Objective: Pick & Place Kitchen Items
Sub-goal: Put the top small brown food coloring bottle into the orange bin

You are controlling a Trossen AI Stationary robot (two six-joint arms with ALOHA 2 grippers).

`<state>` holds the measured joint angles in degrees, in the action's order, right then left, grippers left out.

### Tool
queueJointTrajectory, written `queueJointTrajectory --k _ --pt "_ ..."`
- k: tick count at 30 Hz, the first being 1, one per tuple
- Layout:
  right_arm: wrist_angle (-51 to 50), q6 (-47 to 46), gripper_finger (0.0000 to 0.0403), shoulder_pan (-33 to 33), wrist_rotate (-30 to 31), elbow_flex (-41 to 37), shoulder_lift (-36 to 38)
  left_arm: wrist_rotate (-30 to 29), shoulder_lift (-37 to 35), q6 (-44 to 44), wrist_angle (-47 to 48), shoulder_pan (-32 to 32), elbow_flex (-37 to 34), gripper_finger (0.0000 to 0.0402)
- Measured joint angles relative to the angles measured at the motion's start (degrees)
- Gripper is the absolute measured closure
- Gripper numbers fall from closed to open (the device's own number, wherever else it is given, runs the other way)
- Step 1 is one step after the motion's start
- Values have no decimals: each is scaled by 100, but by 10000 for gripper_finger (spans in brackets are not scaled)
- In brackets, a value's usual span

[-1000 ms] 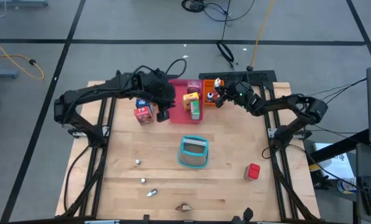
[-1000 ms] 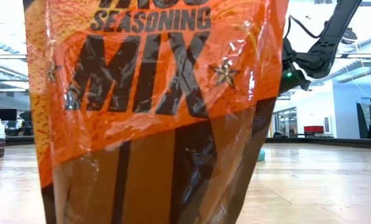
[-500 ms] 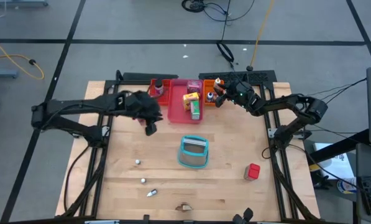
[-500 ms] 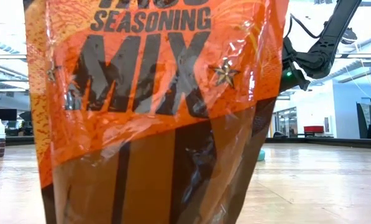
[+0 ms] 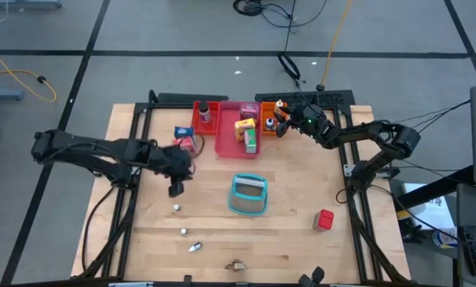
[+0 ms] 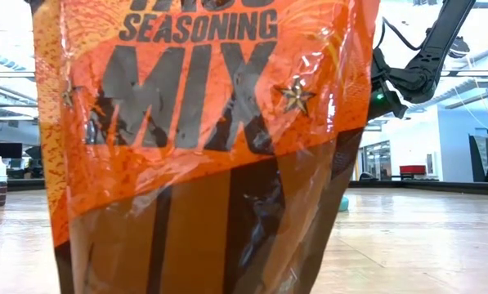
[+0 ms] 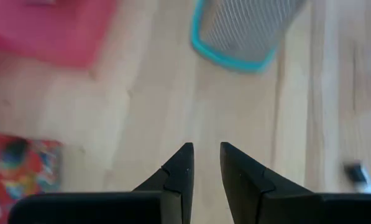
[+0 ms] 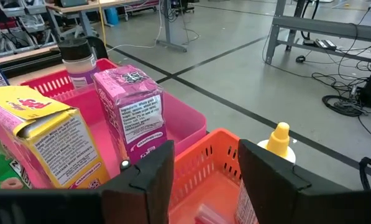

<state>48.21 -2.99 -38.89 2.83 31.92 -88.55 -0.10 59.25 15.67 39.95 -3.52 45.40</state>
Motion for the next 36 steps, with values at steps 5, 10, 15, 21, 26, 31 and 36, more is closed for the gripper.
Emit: queueJointTrajectory --k 5,10,15,21,26,31,36 --pt "-3 -1 228 0 -6 0 0 -43 -5 581 23 -522 -280 325" --pt "-4 -2 230 0 -7 0 0 -227 -5 1257 -65 -1085 -566 325" --pt "-2 -2 228 0 -8 0 0 -302 -3 1734 -424 -1646 -728 325" --pt "-2 -13 230 0 -9 0 0 -329 -3 2173 -681 -2101 -839 325" --pt "-2 -109 230 0 -9 0 0 -607 -3 2568 -679 -2258 -845 325" --pt "-2 -109 227 0 -9 0 0 -741 -3 2750 -635 -2264 -845 325" --pt "-24 -109 231 0 -11 0 0 -765 17 2947 -399 -2297 -845 309"
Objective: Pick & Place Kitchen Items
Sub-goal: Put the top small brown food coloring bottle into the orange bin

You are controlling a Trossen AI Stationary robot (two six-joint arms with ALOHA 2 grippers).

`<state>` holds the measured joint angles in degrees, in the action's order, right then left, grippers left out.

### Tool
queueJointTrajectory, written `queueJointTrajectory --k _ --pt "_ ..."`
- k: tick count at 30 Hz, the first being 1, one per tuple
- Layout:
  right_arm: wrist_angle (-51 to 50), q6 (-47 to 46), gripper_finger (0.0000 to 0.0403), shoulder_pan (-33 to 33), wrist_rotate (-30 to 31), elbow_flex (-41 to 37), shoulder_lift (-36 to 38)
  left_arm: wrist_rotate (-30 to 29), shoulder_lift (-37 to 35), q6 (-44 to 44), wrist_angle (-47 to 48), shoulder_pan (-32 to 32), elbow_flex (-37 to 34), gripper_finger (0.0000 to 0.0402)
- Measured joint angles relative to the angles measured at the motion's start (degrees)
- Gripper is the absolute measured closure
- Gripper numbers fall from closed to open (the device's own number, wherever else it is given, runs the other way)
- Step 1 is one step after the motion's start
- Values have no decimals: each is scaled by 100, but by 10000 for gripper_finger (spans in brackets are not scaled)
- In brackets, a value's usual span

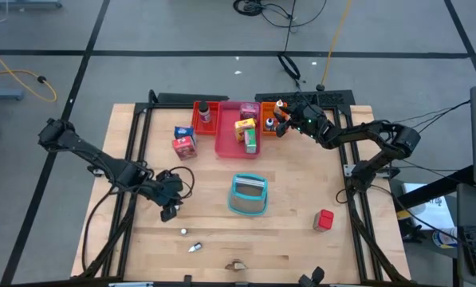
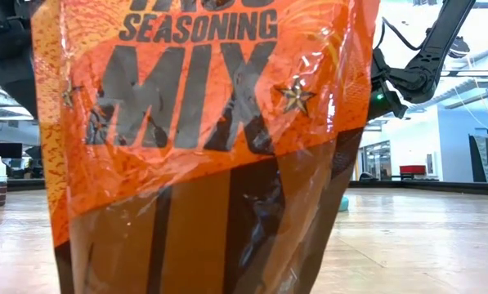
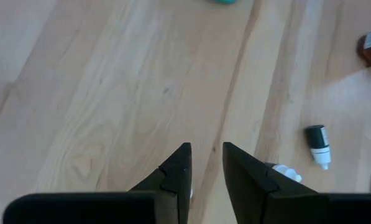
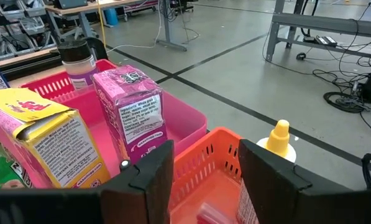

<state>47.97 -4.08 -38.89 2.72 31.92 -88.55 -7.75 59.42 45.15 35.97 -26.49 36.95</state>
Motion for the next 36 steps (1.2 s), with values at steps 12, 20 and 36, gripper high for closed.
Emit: queueJointTrajectory --k 12,20,36 --pt "-18 18 231 0 0 0 0 -131 760 185 99 -385 0 194" --pt "-18 20 227 0 0 0 0 -270 1311 535 225 -742 0 172" --pt "-18 20 230 0 0 2 0 -778 2162 861 297 -1048 0 172"
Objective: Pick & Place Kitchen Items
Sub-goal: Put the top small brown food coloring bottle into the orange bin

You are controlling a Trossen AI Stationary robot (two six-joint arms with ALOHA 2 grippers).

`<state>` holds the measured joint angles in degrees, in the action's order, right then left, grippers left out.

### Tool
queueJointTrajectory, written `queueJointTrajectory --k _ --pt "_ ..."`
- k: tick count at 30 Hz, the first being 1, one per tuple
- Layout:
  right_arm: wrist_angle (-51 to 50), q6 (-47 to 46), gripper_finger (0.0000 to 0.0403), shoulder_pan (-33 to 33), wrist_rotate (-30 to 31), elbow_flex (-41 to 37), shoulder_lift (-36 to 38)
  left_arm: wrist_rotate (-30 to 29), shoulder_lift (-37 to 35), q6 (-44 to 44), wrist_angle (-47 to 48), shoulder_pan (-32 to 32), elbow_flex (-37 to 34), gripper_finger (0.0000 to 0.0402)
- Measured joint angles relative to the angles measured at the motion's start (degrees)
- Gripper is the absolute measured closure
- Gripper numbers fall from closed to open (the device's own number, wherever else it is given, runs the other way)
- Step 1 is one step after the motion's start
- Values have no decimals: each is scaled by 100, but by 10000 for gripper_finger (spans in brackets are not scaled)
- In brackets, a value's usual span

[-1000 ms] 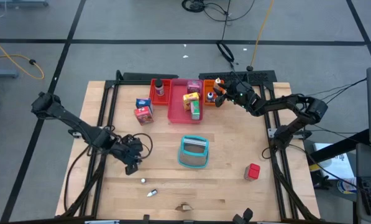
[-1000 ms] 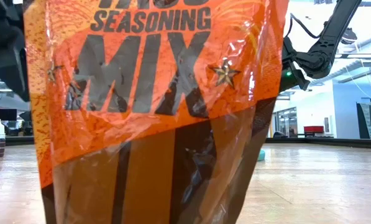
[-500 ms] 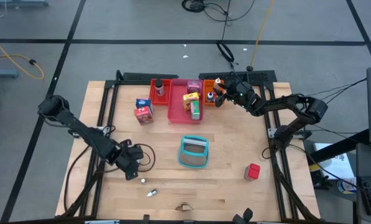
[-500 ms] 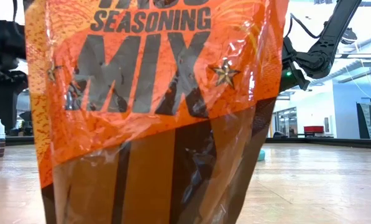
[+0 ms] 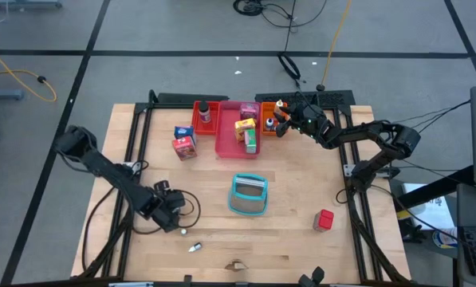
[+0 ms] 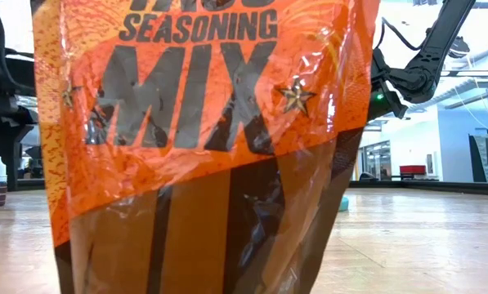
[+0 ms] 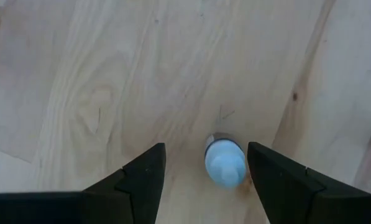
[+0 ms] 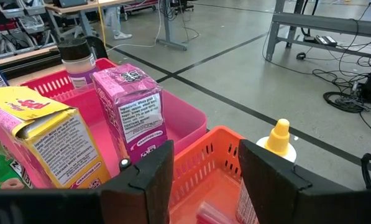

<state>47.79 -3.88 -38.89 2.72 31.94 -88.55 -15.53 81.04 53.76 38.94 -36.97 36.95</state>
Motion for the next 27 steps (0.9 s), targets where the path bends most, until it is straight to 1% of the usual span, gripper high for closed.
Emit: queueJointTrajectory --k 3,6,9,17,27 --pt "0 0 231 0 0 0 0 -57 73 -2 -18 2 0 180" --pt "-2 0 230 0 0 0 0 -90 111 -7 -71 2 0 203" --pt "0 0 229 0 0 0 0 -81 109 -52 -135 2 0 239" --pt "-2 0 233 0 0 0 0 -107 101 -114 -242 2 0 350" --pt "-4 0 234 0 0 0 0 143 -91 -61 -280 174 0 349"
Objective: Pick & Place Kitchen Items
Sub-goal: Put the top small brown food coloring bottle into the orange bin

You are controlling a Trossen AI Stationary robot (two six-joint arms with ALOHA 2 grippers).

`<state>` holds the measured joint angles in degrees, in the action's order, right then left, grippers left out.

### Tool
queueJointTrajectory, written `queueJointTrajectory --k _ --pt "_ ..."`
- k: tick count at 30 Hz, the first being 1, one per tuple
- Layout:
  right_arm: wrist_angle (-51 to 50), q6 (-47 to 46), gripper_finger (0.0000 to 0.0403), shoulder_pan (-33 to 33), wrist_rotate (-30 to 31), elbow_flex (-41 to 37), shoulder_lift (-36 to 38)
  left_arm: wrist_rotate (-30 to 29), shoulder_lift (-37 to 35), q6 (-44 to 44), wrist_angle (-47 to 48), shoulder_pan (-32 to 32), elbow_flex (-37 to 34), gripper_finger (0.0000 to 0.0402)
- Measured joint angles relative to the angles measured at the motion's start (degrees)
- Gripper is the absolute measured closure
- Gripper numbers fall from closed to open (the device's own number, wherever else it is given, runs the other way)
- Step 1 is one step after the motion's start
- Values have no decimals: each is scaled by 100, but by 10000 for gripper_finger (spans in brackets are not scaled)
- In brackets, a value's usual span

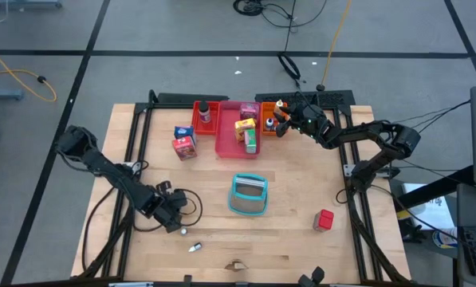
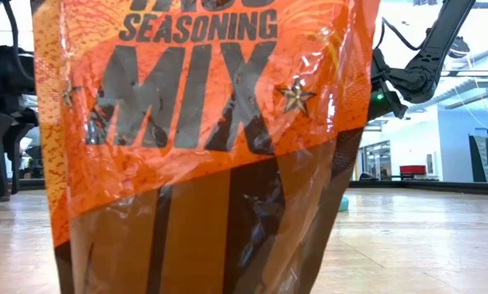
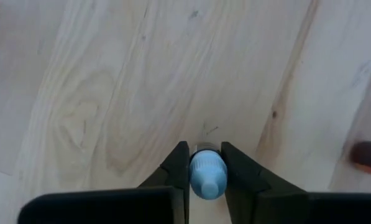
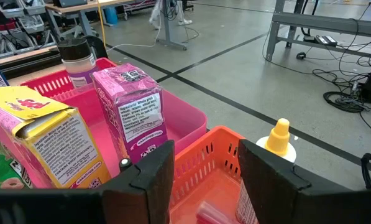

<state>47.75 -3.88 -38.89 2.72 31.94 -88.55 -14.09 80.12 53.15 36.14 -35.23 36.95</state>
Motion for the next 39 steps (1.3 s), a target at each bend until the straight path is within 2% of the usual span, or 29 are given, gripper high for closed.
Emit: queueJointTrajectory --k 4,11,15,20,26,30,33,36,39 --pt "-2 0 234 0 0 0 0 93 -321 -12 0 167 0 338" --pt "0 0 234 0 0 0 0 95 -1388 -226 23 689 46 352" --pt "0 -99 235 0 0 0 0 -66 -2047 -273 24 1091 296 347" --pt "5 -144 234 0 0 0 0 -299 -2504 -611 18 1644 806 347" --pt "47 -146 234 0 -2 0 2 -430 -2529 -1493 -47 2311 1627 351" --pt "102 -105 234 68 -30 0 2 -436 -2348 -2267 -436 2806 2078 344" --pt "405 197 234 222 -407 0 2 -373 -2162 -2863 -875 3226 2360 346" --pt "859 706 234 493 -761 2 14 32 -1913 -3277 -1201 3684 2548 352" --pt "1162 1070 234 783 -688 2 170 641 -1672 -3459 -1463 4112 2648 352"
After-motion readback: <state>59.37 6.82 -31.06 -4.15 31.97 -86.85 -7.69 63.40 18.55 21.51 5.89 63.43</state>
